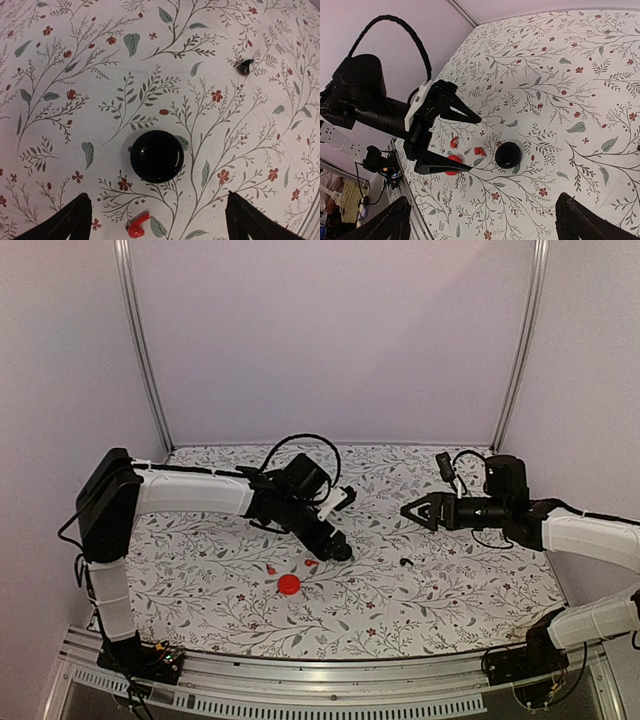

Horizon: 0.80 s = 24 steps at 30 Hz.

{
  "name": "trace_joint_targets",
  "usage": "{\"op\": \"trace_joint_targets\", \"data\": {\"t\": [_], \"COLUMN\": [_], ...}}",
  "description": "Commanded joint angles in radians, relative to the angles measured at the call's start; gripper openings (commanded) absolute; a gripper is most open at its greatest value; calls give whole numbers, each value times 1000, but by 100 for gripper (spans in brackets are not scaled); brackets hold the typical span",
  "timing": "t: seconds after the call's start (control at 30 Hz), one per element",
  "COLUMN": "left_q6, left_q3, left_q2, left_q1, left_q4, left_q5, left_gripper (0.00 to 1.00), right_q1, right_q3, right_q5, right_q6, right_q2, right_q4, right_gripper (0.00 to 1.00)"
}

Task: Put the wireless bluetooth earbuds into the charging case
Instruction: Pick up the charging case from the center of the board.

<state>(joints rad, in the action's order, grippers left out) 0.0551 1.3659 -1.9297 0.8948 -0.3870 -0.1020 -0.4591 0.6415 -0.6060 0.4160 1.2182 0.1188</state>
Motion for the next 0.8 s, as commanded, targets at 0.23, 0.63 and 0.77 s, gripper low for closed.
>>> {"op": "trace_joint_targets", "data": {"t": [0.23,0.63,0.77], "left_q6": [-146,-220,-229], "left_q3": [187,340,352], "left_q2": [-177,-314,-332], "left_q1": [10,11,10], "left_q4": [-127,-244,-252], "left_q5": [-64,-23,-21], "left_gripper": [83,70,65], "right_q1": [19,29,34], "right_q3": [-30,-53,-60], "right_q5": [-15,-18,-20], "right_q6": [0,-1,-3], "right_q2": [-32,-51,-54], "right_q4": [-10,-6,-5], "right_gripper": [99,99,99]}}
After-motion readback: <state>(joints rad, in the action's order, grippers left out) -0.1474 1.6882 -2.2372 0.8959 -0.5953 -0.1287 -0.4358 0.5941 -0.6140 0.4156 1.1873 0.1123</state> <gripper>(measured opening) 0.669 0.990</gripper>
